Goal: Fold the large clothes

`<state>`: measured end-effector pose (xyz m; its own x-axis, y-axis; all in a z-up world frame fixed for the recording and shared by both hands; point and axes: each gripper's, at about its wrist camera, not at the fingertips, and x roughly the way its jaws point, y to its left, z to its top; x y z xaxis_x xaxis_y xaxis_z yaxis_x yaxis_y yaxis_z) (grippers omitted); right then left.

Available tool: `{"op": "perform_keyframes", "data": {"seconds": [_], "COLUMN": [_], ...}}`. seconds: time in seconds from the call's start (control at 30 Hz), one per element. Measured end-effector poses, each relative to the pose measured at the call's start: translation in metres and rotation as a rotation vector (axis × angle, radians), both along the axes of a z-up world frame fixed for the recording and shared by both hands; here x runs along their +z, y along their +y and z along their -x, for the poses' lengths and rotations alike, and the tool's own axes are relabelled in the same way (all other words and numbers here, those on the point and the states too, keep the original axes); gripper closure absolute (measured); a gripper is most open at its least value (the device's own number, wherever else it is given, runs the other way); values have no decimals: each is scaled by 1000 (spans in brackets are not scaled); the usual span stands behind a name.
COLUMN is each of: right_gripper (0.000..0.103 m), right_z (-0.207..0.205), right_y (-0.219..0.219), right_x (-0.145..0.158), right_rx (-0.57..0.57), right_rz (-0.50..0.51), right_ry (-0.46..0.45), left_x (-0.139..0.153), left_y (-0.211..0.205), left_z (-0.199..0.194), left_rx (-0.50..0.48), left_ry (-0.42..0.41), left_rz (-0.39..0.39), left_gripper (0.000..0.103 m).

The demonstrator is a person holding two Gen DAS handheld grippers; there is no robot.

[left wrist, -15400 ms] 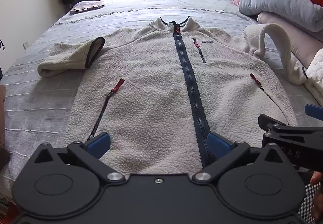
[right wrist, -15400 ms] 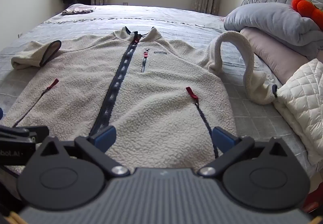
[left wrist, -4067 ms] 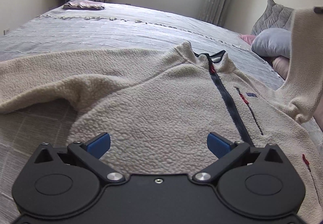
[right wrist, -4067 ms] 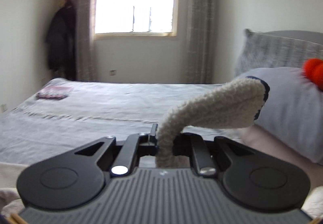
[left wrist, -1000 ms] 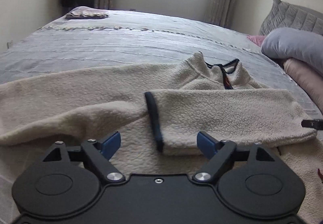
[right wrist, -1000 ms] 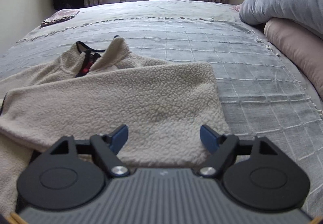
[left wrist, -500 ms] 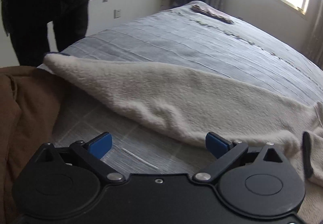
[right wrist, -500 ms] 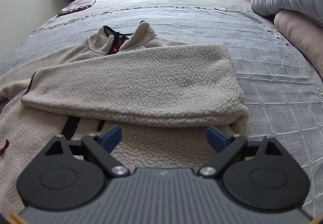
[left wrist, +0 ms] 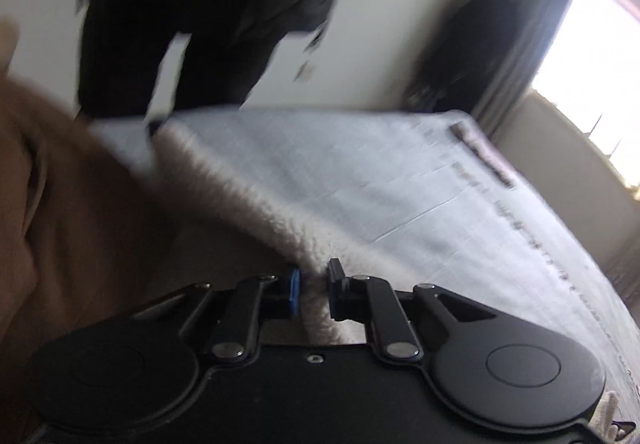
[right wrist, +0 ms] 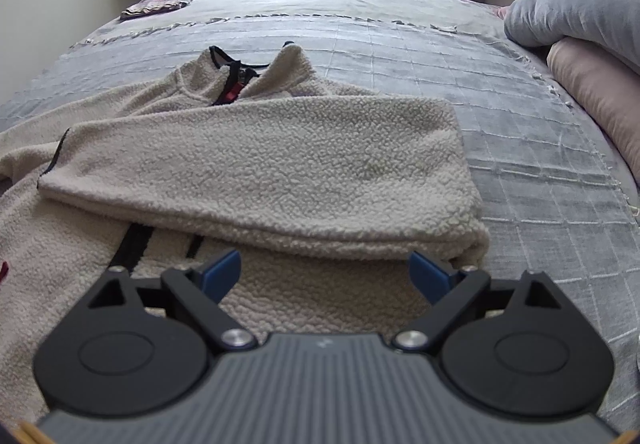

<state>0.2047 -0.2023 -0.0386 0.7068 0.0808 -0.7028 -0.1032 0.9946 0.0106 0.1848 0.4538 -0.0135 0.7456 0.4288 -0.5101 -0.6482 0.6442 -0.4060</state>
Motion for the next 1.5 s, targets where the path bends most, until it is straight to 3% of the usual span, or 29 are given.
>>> {"op": "perform_keyframes", "data": {"seconds": [0.13, 0.3, 0.47, 0.63, 0.77, 0.83, 0.93, 1.0, 1.03, 1.1, 1.17, 1.33, 1.5], "right_gripper": [11, 11, 11, 11, 11, 11, 10, 10, 10, 10, 10, 9, 8], "right_z": [-4, -9, -13, -16, -18, -19, -20, -23, -25, -26, -27, -30, -31], "right_y": [-2, -2, -5, -16, -22, -23, -23, -22, -21, -18, -13, 12, 62], "right_x": [1, 2, 6, 13, 16, 16, 14, 12, 12, 12, 13, 19, 27], "right_rx": [-6, 2, 10, 7, -1, -1, 7, 7, 8, 16, 33, 93, 240], "right_rz": [-22, -46, -66, -85, -74, -70, -63, -66, -67, -69, -68, -75, -62], "right_ry": [-11, -20, -30, -37, -41, -37, -32, -23, -17, -12, -15, -21, -34], "left_x": [53, 108, 126, 99, 50, 20, -26, -36, -34, -22, -10, 12, 18], "left_y": [-50, -144, -248, -350, -416, -444, -477, -482, -483, -479, -467, -428, -368], "left_z": [-13, -40, -65, -86, -94, -93, -90, -72, -65, -54, -42, -1, -1], "left_rx": [-138, -362, -590, -811, -978, -1073, -1202, -1232, -1256, -1328, -1400, -1412, -1243], "left_ry": [-99, -171, -207, -174, -90, -3, 178, 130, 123, 129, 124, 53, 79], "left_rz": [-96, -189, -190, -156, -110, -95, -185, -317, -347, -336, -295, -382, -393], "left_gripper": [90, 91, 91, 90, 90, 90, 82, 75, 71, 43, 30, 29, 29]}}
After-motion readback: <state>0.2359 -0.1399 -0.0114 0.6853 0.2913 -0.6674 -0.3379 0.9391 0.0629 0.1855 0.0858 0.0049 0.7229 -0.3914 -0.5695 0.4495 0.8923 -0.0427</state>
